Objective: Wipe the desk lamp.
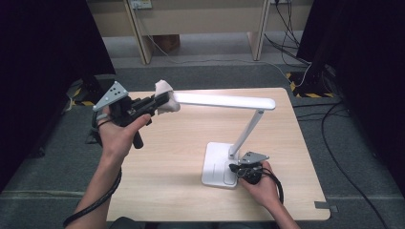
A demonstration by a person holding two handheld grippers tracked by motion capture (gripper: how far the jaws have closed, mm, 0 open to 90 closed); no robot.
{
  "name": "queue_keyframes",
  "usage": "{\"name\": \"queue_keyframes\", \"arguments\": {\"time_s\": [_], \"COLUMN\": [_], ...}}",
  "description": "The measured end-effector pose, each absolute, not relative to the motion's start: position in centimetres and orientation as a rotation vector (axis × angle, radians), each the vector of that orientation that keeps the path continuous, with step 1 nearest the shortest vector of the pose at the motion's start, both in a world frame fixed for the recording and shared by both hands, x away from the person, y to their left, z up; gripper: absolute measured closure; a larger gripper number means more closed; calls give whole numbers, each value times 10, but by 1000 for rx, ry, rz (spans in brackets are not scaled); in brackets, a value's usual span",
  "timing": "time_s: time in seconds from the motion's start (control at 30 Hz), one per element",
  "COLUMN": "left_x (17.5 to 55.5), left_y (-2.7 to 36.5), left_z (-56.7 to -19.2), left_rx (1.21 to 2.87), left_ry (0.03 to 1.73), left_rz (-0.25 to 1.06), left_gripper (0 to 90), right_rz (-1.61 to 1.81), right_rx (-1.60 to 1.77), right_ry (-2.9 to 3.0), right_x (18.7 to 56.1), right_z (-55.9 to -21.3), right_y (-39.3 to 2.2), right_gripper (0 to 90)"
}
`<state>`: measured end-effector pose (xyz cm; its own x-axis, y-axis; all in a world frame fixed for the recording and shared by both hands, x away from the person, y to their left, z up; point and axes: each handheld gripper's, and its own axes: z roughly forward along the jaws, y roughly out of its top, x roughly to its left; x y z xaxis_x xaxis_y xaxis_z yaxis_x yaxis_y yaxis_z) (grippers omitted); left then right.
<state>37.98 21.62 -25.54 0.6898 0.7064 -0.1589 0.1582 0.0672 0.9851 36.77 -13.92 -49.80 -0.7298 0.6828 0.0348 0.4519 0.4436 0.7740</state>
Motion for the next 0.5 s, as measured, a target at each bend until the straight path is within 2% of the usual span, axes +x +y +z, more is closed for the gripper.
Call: {"name": "queue_keyframes", "arguments": {"time_s": [0.5], "left_x": [392], "left_y": [203], "left_z": [-249], "left_rx": [1484], "left_ry": [726], "left_rz": [494], "left_gripper": [835], "right_rz": [1173], "right_rx": [973], "right_ry": [2418], "right_x": [368], "right_z": [-498], "right_y": [-139], "right_gripper": [900]}}
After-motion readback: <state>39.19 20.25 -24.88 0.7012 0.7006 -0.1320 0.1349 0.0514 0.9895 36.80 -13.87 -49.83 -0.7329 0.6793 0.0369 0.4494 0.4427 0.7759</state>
